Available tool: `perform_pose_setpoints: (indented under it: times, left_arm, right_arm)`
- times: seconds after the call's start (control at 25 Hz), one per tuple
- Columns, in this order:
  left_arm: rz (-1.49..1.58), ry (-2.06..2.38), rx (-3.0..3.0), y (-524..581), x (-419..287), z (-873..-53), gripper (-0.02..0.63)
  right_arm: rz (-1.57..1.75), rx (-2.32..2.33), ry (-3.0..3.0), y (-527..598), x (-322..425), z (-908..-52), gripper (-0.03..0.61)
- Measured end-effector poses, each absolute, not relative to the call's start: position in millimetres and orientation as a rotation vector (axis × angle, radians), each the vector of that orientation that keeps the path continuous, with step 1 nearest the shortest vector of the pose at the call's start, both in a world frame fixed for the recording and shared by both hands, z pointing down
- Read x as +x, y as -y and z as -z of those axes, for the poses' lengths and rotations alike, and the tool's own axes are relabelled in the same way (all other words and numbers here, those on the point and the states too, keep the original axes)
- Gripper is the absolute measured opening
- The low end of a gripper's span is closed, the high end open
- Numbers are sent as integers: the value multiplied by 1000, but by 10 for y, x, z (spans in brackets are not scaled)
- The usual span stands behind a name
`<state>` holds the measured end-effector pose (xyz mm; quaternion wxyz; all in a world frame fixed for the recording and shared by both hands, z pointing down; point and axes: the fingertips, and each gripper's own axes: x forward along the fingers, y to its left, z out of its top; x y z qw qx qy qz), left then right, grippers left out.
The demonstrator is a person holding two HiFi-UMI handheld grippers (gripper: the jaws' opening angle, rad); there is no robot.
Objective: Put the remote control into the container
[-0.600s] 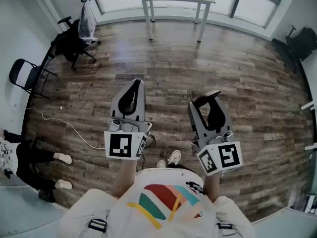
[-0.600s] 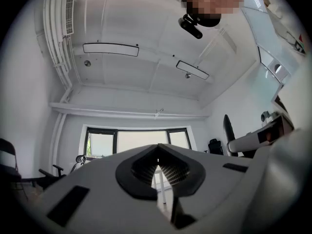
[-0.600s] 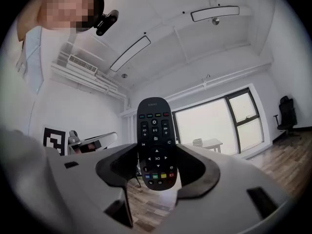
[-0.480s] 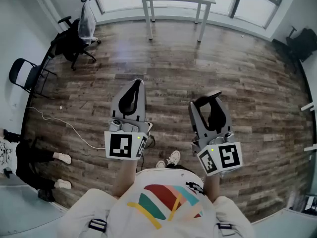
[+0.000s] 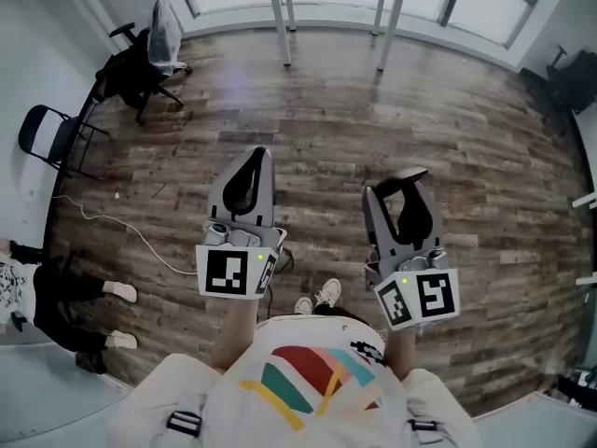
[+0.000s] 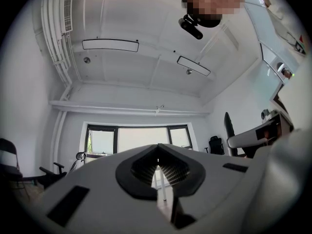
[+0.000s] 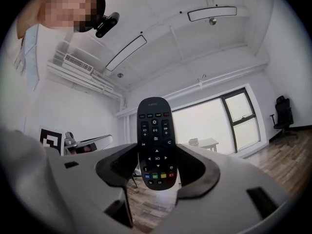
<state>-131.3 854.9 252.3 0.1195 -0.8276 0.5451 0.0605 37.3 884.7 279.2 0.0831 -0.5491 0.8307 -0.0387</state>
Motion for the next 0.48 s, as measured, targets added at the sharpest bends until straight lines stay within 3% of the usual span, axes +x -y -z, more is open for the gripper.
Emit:
perform_pose_setpoints:
  times: [0.48]
  left_arm:
    - [-220, -1550, -2401, -8214, -965, -2399, 8]
  right_arm:
    - [71, -1635, -2425, -8585, 797, -2648, 247]
